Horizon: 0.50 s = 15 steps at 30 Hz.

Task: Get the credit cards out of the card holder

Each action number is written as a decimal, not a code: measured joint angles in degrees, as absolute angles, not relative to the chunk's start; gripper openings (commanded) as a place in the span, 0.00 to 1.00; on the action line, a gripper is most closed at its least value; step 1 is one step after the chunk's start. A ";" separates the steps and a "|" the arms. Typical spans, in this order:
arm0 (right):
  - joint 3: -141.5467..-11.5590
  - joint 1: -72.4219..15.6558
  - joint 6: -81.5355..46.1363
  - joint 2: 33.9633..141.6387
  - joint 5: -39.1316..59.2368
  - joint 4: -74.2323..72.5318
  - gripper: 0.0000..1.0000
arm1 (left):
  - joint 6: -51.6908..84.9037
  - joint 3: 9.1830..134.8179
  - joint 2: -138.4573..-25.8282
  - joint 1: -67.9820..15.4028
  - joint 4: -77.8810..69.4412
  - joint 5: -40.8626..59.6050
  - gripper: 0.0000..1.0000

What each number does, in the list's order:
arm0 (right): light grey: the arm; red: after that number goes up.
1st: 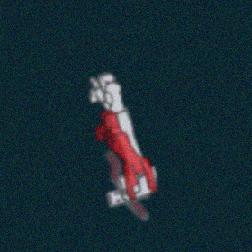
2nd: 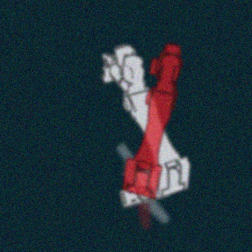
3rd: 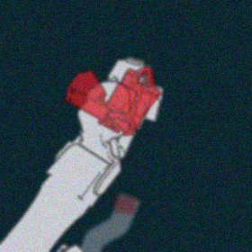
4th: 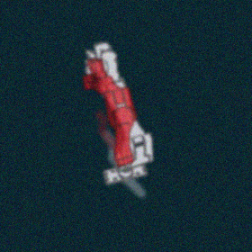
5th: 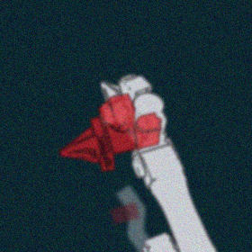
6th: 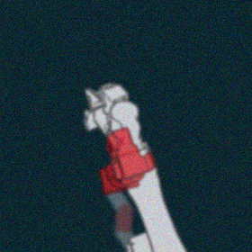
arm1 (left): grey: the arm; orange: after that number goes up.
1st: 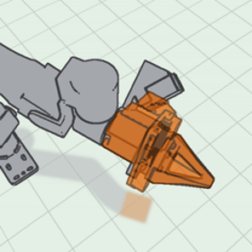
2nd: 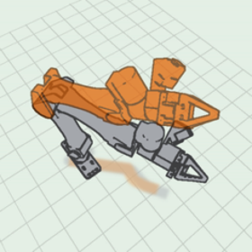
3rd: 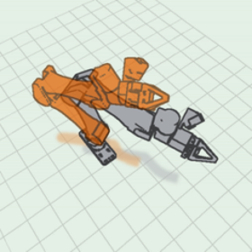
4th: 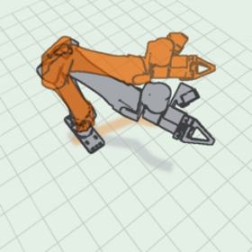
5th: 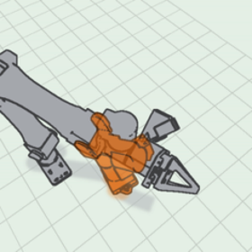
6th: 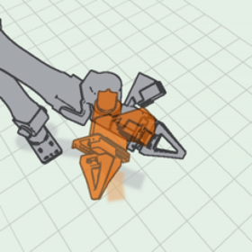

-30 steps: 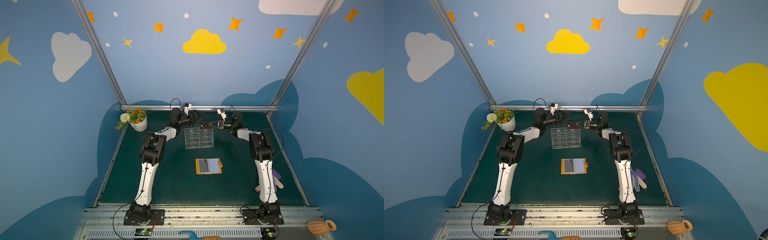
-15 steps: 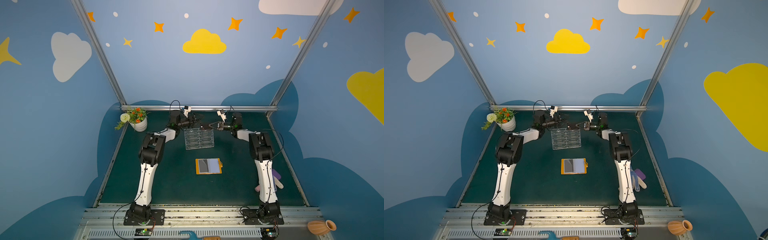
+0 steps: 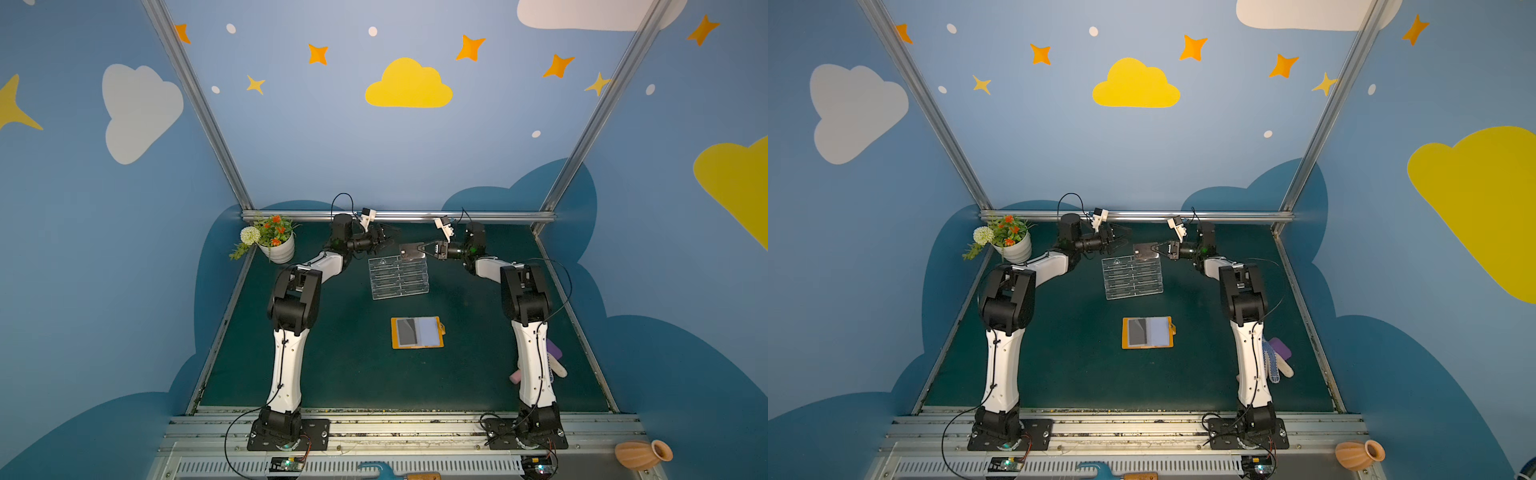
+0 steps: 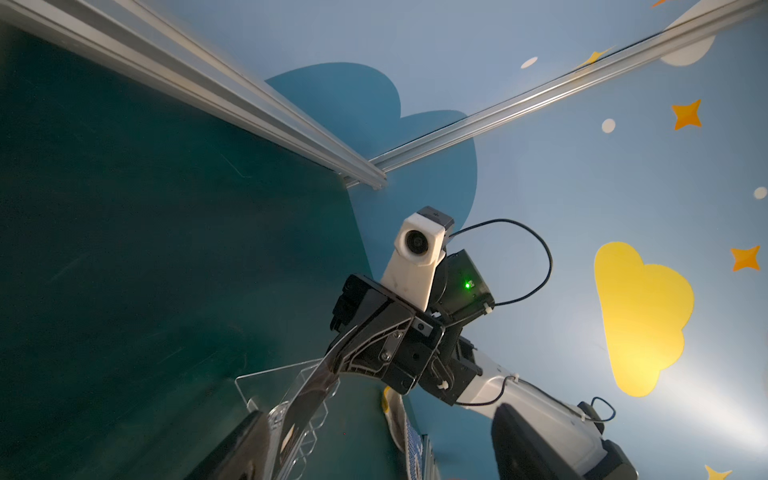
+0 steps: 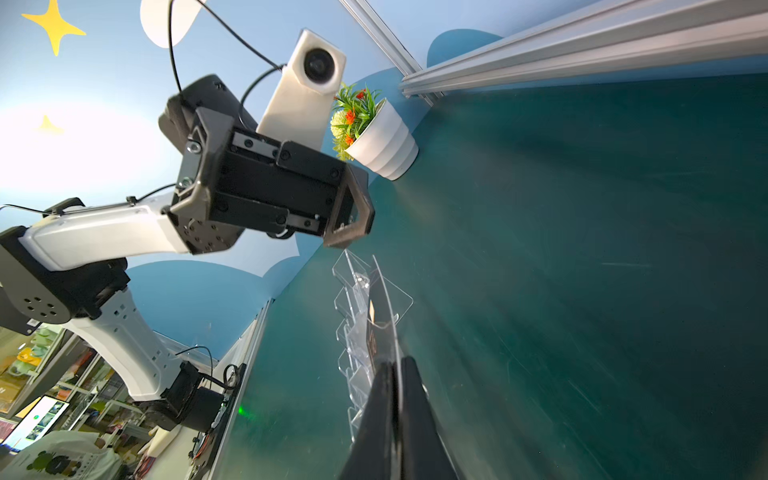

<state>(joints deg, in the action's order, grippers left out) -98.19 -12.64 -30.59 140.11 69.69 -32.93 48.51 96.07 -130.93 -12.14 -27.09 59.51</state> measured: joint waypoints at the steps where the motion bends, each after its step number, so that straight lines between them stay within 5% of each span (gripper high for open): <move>1: -98.37 -12.75 -30.52 140.11 69.71 -32.77 0.00 | 46.33 97.34 -130.91 -11.86 -24.29 60.05 0.83; 15: -100.75 -13.23 -24.56 140.14 70.70 -27.51 0.00 | 25.02 106.24 -130.82 -12.08 3.03 62.19 0.83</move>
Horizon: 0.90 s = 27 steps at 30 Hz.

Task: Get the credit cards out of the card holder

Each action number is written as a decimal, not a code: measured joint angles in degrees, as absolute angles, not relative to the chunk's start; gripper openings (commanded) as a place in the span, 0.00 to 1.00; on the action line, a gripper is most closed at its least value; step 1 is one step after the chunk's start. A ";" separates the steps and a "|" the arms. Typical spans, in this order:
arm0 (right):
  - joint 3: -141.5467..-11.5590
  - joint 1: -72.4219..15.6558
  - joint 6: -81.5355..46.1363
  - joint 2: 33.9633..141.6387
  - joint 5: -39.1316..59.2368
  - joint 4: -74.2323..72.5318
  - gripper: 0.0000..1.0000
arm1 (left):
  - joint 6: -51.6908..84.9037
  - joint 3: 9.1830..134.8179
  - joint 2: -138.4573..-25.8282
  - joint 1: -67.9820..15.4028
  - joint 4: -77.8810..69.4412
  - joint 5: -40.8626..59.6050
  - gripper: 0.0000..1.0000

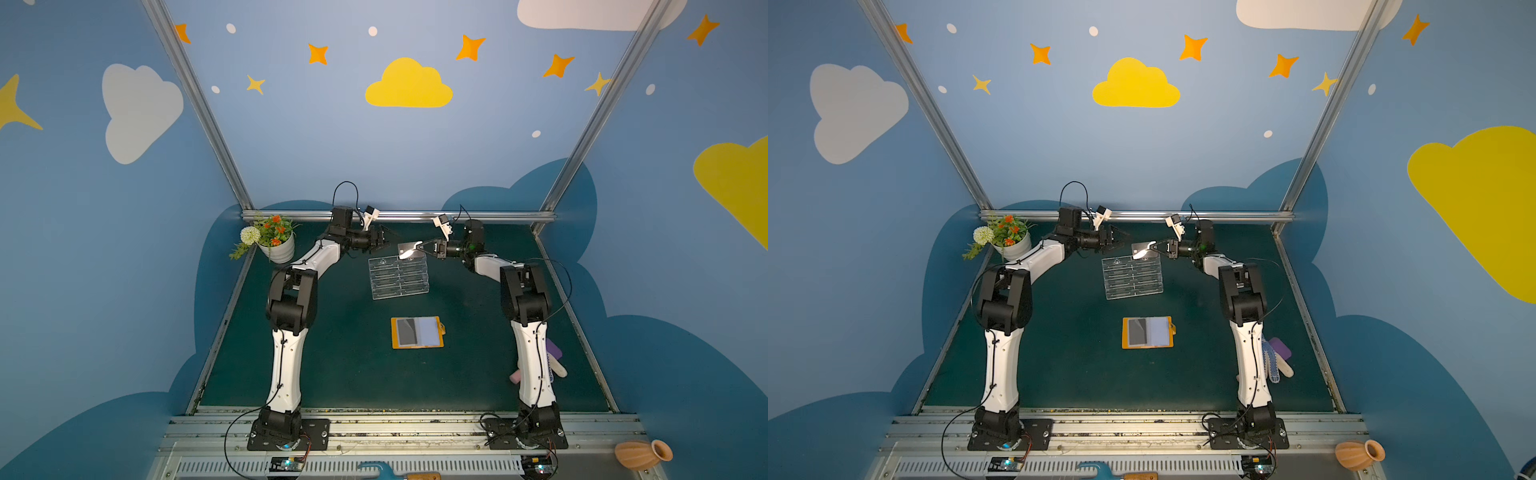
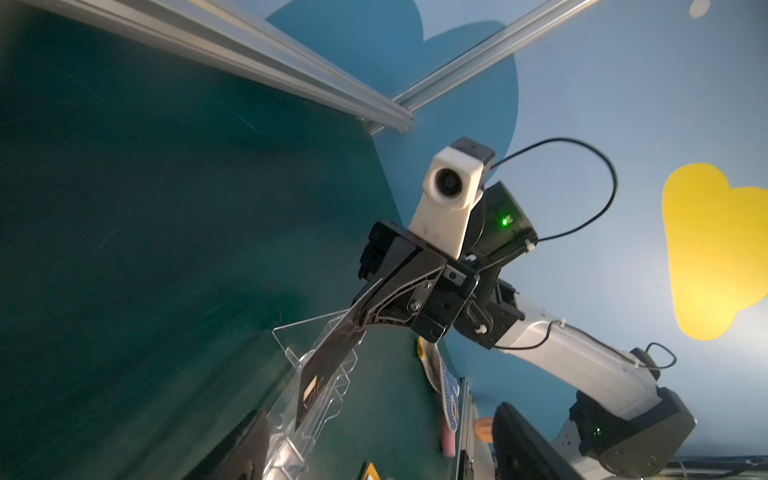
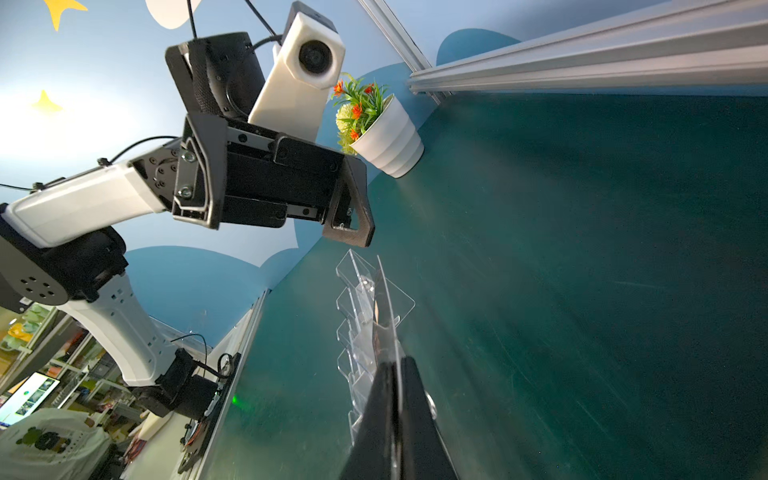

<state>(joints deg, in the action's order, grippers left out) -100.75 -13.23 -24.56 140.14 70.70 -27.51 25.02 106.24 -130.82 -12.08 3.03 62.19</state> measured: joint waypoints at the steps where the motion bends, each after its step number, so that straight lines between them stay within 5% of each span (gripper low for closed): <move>1: -101.25 -13.32 -23.14 140.14 70.76 -25.96 0.00 | 23.46 107.11 -130.82 -12.23 4.95 62.04 0.83; 23: -109.45 -13.69 0.23 140.11 69.52 2.17 0.00 | 11.33 114.15 -131.85 -14.98 20.84 59.24 0.82; 27: -109.82 -13.69 1.48 140.11 69.19 3.64 0.09 | 11.11 114.52 -132.03 -15.09 21.26 59.05 0.82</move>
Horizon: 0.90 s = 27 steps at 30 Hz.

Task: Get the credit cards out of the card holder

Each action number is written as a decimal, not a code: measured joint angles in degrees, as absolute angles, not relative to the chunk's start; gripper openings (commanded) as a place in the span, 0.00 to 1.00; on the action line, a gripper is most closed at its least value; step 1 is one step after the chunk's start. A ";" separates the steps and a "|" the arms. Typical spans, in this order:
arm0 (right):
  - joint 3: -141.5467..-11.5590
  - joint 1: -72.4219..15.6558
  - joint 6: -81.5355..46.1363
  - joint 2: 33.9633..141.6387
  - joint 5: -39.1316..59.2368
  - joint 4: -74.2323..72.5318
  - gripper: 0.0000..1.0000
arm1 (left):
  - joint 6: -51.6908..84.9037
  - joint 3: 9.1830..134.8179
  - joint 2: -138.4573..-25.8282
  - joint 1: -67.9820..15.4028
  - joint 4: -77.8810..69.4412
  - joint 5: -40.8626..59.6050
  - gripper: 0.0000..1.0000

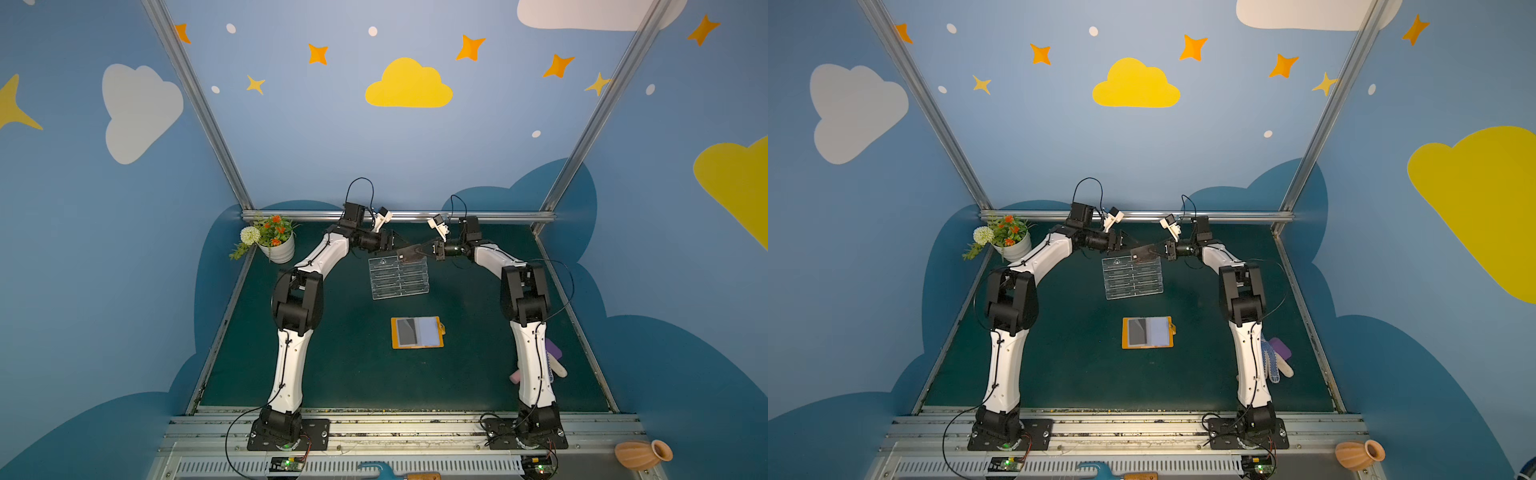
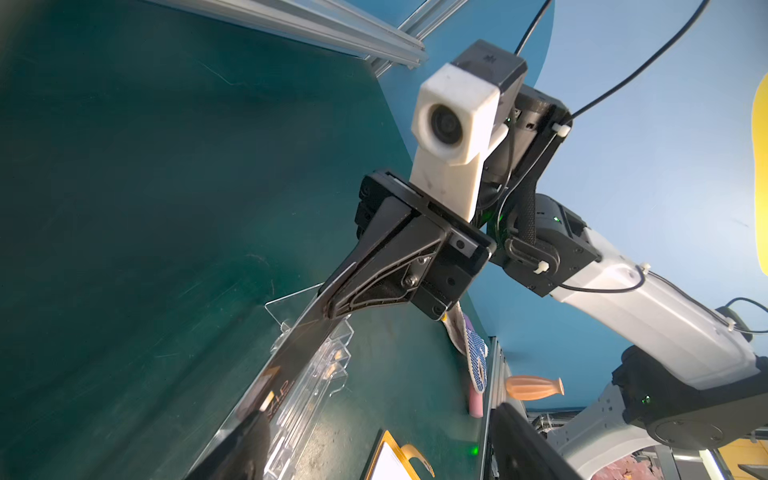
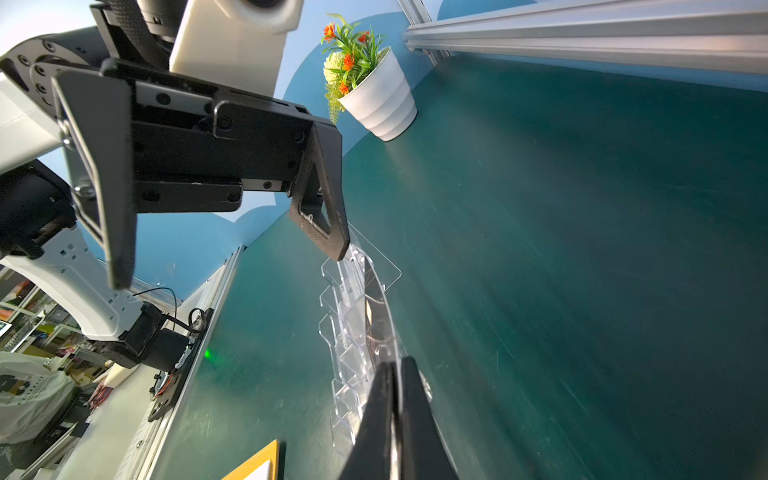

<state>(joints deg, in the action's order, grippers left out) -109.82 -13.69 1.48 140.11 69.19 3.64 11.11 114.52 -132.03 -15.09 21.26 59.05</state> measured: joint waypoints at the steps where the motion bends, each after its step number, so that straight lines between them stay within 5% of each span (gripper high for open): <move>1: -109.82 -13.67 1.65 140.11 69.28 3.79 0.15 | 11.11 114.52 -132.03 -15.09 21.28 59.05 0.82; 6: -109.78 -13.50 2.55 139.81 69.04 3.64 0.30 | 11.07 114.52 -132.03 -15.14 21.58 59.00 0.82; 10: -108.95 -13.39 2.72 139.55 68.36 2.57 0.31 | 10.85 114.52 -132.03 -15.18 21.82 58.96 0.82; 21: -100.40 -13.37 -4.08 134.50 64.16 -7.81 0.73 | 13.32 111.77 -130.80 -15.40 17.78 58.19 0.86; 27: -92.40 -13.02 -9.80 122.52 56.62 -16.36 0.80 | 21.76 103.55 -123.63 -14.06 6.96 56.31 0.93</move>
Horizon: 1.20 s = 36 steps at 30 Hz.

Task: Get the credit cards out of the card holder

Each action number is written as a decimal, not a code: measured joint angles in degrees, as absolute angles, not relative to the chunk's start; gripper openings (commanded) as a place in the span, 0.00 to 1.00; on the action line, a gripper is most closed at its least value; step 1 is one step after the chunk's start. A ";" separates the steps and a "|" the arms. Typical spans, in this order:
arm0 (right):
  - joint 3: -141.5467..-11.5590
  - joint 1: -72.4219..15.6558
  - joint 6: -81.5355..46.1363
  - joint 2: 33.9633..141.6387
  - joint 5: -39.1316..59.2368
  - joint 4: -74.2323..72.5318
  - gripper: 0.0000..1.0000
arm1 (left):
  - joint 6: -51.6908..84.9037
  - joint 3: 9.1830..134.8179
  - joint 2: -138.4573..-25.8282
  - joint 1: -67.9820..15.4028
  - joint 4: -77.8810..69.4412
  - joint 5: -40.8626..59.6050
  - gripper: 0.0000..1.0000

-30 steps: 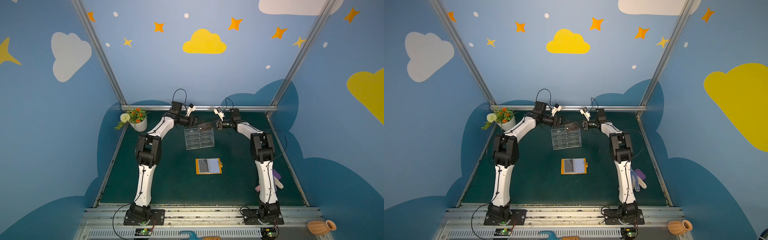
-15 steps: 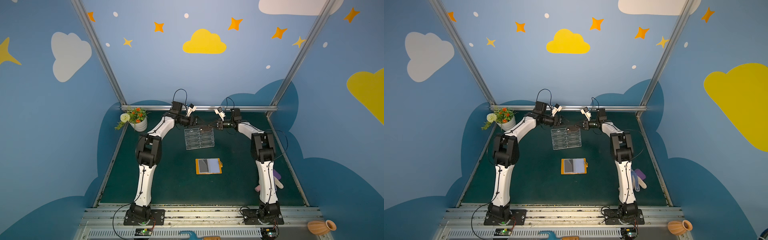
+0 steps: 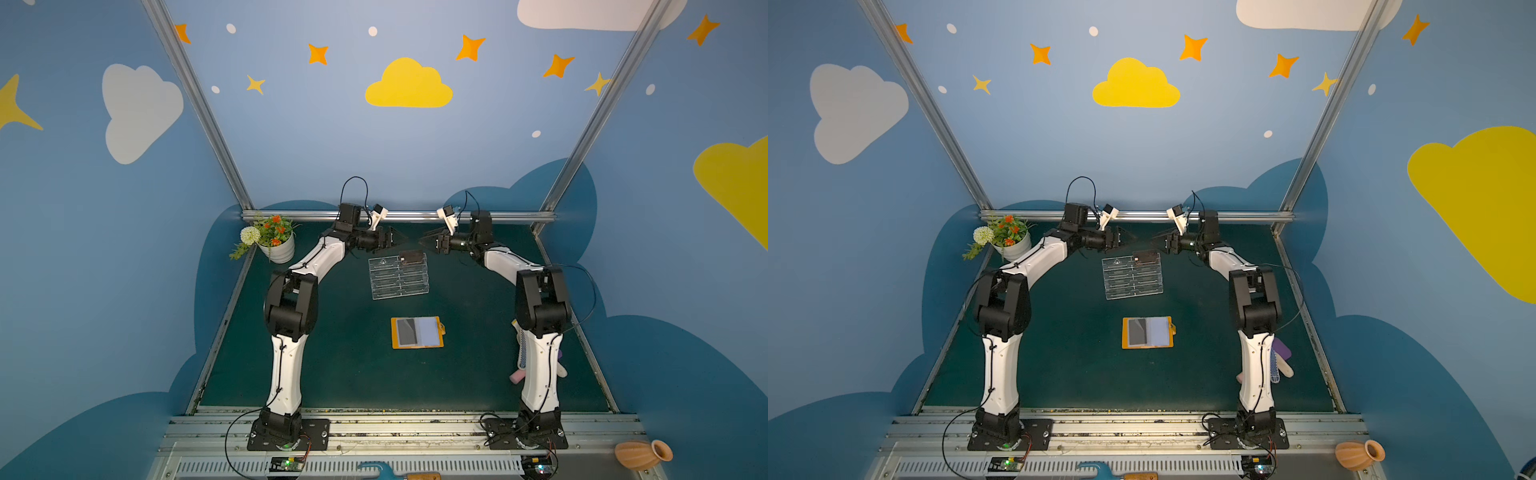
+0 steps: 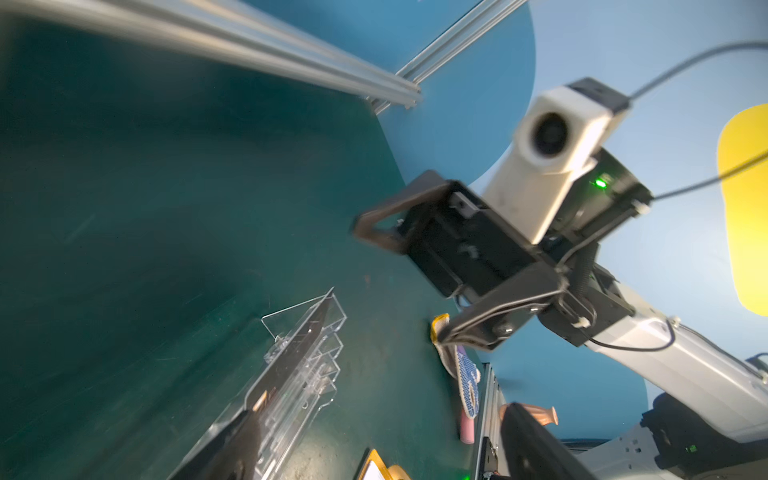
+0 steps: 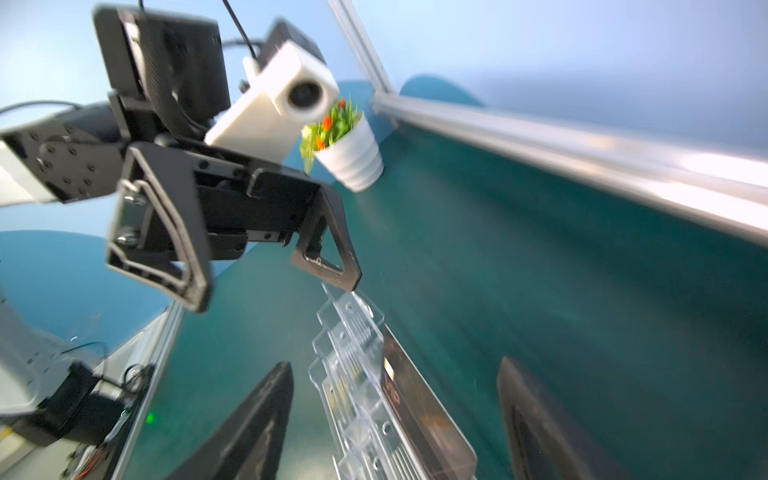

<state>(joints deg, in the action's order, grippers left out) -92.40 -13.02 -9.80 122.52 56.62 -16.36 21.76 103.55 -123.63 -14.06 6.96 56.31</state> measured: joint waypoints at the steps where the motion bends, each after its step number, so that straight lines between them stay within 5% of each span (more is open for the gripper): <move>1: -91.48 -12.91 -10.90 120.46 55.29 -16.58 0.80 | 23.14 102.48 -122.17 -13.65 5.28 55.96 0.93; 10: -73.25 -15.84 -19.75 93.60 41.10 -5.23 0.83 | 31.40 82.28 -96.82 -11.20 -2.85 49.19 0.93; 21: -51.79 -34.81 -32.10 76.90 26.20 14.00 0.80 | 40.45 44.95 -74.02 -17.67 1.02 43.70 0.88; 29: -51.70 -42.41 -39.07 83.33 19.18 16.95 0.39 | 50.13 31.27 -72.14 -22.00 -5.48 41.67 0.69; 36: -51.81 -42.83 -40.34 89.95 16.03 16.47 0.36 | 54.96 27.94 -80.68 -24.38 -12.43 41.23 0.62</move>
